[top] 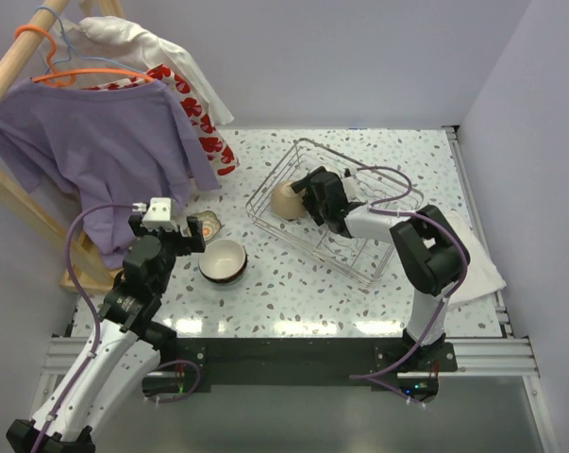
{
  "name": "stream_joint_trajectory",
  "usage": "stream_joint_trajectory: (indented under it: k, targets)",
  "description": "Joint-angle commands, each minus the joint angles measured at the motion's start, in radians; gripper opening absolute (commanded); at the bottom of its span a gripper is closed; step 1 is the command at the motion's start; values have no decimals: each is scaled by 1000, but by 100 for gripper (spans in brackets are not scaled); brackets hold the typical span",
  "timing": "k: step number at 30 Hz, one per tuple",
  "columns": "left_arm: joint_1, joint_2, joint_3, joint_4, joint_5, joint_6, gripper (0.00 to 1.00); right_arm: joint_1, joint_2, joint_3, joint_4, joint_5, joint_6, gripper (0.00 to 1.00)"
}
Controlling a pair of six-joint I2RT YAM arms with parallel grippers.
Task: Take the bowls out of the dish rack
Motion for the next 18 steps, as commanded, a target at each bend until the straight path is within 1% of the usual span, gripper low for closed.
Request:
stream_joint_trajectory:
  k: [1,5,9,18]
  targets:
    - [-1,-5,-6,51,9,12,100,2,-17,-34,38,-15,20,92]
    - [-1,-3,-6,49,9,14,100,-3,-63,-42,45,-15,10,86]
    - [-1,-2,-4,47,9,15,100,-1,-98,-48,46,-18,0,82]
    - [1,7,-4,47,12,17,100,-1,-158,-65,75,-26,-27,64]
